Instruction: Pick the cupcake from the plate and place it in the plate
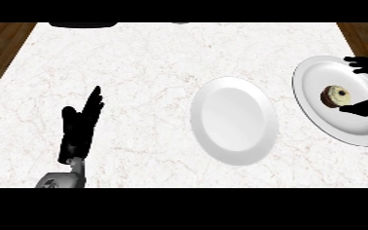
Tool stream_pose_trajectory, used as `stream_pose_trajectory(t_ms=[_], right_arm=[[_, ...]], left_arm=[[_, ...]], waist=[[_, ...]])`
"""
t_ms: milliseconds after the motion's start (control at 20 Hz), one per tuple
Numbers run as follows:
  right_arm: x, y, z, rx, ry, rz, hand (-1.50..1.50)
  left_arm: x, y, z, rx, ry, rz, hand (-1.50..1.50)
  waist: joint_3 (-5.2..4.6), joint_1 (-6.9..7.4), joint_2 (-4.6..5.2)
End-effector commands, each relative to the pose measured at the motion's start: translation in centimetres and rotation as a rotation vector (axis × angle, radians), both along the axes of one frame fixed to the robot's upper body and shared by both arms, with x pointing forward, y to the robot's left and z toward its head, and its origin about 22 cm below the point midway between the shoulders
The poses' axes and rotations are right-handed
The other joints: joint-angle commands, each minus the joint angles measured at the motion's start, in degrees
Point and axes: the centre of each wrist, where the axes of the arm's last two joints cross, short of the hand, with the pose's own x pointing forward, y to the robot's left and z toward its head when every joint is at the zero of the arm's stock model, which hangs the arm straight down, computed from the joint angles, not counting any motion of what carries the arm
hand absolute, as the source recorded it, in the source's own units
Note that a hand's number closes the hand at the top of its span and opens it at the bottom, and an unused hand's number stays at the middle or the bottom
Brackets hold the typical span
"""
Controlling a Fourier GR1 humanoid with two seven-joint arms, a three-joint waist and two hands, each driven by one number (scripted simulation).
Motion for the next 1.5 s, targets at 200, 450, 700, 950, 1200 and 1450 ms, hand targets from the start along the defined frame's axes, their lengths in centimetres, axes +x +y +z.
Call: stream_pose_trajectory(t_ms=[200,450,700,950,1200,1450], right_arm=[[-1.3,-3.5,2.3,0.485,-0.243,-0.064,-1.50],[-4.2,-5.9,1.3,0.572,-0.220,-0.050,-1.50],[-5.2,-5.5,-1.0,0.589,-0.237,-0.010,-1.50],[-4.3,-4.4,-1.5,0.587,-0.231,0.019,-1.50],[-5.1,-5.5,-0.9,0.541,-0.232,-0.015,-1.50],[-6.3,-5.2,-3.0,0.464,-0.202,-0.065,-1.50]], left_arm=[[0.9,0.1,0.5,0.007,-0.016,0.016,0.00],[-0.3,-0.8,-0.4,0.002,-0.012,0.008,0.00],[0.8,-0.3,0.8,0.013,-0.030,0.009,0.00],[-0.5,-0.8,-1.4,-0.003,-0.015,-0.007,0.00],[1.0,-1.2,-1.1,0.010,0.007,-0.012,0.00],[-0.6,1.1,0.2,0.002,0.000,-0.005,0.00]], waist=[[-0.06,-1.07,0.00],[0.00,0.26,0.24],[0.05,0.28,0.37],[-0.03,0.21,0.17],[0.02,0.28,0.39],[0.04,0.68,0.29]])
